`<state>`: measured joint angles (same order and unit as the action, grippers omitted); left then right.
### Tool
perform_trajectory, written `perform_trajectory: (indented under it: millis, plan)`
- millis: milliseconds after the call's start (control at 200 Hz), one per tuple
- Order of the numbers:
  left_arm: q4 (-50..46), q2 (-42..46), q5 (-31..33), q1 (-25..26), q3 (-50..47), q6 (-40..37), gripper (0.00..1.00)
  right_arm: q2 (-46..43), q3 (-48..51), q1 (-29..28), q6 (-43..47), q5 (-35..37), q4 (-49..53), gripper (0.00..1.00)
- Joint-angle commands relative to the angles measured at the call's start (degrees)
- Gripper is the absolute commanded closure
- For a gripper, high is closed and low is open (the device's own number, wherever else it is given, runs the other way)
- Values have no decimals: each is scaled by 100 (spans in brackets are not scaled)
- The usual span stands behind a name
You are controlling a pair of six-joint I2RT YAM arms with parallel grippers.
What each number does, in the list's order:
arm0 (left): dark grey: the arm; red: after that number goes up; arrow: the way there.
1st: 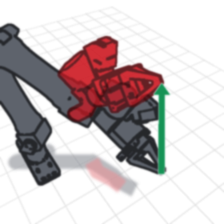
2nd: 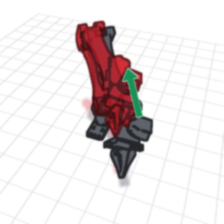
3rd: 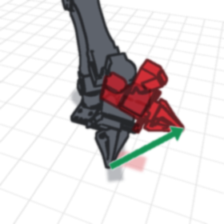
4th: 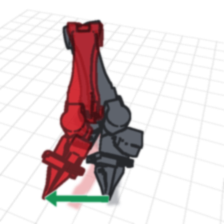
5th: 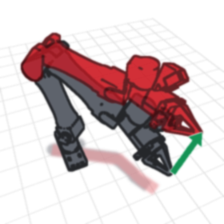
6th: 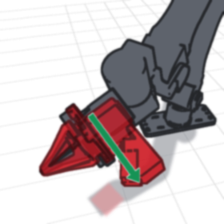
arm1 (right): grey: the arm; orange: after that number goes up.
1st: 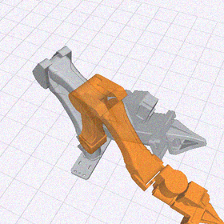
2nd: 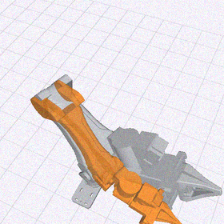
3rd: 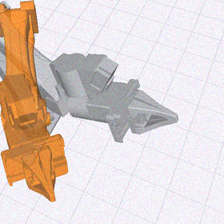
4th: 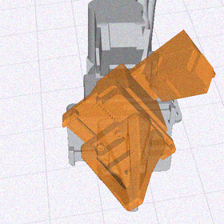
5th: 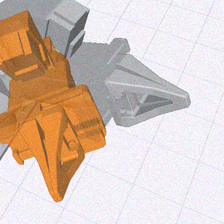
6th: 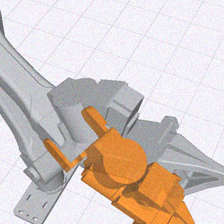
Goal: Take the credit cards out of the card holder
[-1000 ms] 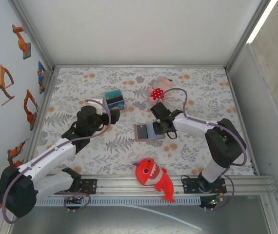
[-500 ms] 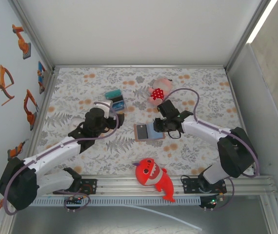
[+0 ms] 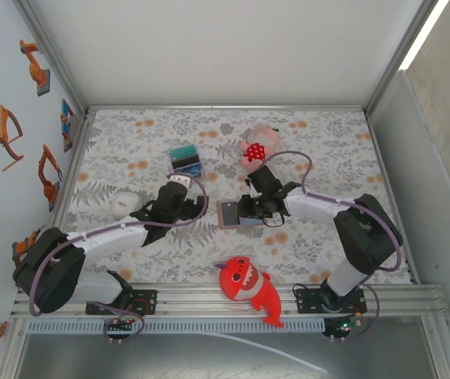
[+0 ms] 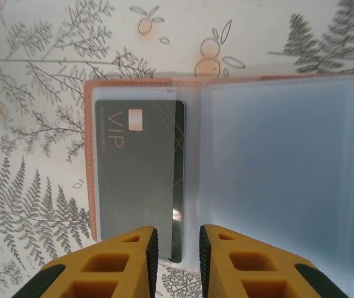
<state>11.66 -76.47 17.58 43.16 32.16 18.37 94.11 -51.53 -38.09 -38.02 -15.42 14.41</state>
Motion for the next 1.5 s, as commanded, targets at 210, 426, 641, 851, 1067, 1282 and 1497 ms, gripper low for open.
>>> perform_trajectory:
  millis: [210, 426, 641, 851, 1067, 1282, 1497]
  plan:
    - [-119, -621, -16, 20, 282, 385, 3, 363, -330, -85, -124, -218, -83, 78]
    - [-86, -961, -225, 33, 445, 327, 3, 332, -358, -103, -127, -178, -60, 79]
    - [19, -1267, -430, 88, 605, 290, 3, 449, -369, -98, -124, -185, -43, 79]
    - [-45, -1548, -375, 219, 799, 126, 3, 625, -366, -103, -118, -181, -35, 80]
    - [-281, -1751, -269, 307, 978, -50, 3, 696, -367, -100, -97, -197, -61, 80]
    - [-531, -1877, -179, 368, 1088, -193, 3, 675, -314, -89, -118, -277, -138, 80]
    - [-725, -1986, -86, 422, 1191, -286, 3, 597, -245, -54, -142, -325, -210, 80]
